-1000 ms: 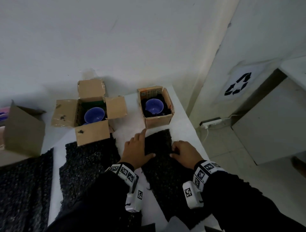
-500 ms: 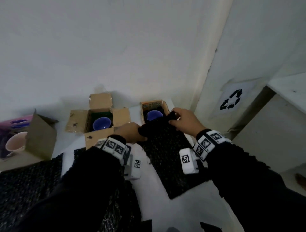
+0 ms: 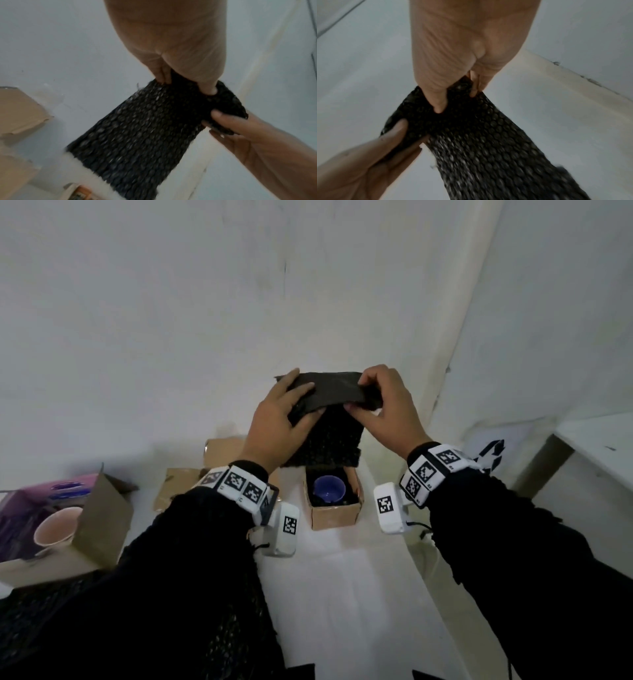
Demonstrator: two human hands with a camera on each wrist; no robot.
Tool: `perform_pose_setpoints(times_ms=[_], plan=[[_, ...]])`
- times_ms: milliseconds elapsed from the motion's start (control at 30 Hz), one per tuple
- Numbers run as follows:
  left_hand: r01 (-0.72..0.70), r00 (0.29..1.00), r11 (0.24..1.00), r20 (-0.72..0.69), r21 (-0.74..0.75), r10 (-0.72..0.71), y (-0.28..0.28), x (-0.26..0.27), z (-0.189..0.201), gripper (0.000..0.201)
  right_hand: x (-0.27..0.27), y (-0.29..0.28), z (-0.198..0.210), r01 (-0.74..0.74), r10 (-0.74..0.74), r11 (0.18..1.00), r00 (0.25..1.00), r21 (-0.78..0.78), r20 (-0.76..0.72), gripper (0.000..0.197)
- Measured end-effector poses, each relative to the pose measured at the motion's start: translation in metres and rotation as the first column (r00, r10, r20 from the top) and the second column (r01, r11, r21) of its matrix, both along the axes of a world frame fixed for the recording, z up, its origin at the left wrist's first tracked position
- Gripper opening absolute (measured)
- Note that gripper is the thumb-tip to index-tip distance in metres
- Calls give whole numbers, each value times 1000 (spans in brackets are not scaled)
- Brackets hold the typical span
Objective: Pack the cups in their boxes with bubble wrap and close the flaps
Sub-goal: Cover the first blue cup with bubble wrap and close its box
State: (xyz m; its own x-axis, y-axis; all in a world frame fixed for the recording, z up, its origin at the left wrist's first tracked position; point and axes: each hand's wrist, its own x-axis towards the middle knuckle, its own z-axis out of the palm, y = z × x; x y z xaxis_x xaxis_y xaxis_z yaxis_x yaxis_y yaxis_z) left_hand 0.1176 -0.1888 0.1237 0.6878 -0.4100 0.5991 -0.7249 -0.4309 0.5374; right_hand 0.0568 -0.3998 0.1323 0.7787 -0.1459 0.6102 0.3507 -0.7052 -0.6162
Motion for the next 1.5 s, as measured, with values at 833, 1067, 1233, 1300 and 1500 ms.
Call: perform_pose_setpoints(times_ms=[833, 1067, 1233, 1300, 1500], plan=[[-21, 996, 511, 63, 859, -65, -2, -15, -177, 48, -12, 6, -189, -332, -224, 616, 796, -714, -563, 40], [-82, 980, 469, 157, 879, -124, 3, -28, -167, 27, -11, 3, -179, -347, -208, 629, 787, -696, -580, 19], [18, 957, 519, 135, 854, -256, 14, -47, -175, 31, -25, 5, -168, -484, -161, 617, 694, -620, -702, 26], [66, 944, 551, 127, 832, -305, 20, -54, -176, 32, -34, 11, -167, -545, -119, 633, 634, -550, -764, 28], [124, 944, 668, 119, 734, -307, 35, -72, -181, 44, -62, 20, -171, -507, -94, 667, 670, -546, -736, 29]])
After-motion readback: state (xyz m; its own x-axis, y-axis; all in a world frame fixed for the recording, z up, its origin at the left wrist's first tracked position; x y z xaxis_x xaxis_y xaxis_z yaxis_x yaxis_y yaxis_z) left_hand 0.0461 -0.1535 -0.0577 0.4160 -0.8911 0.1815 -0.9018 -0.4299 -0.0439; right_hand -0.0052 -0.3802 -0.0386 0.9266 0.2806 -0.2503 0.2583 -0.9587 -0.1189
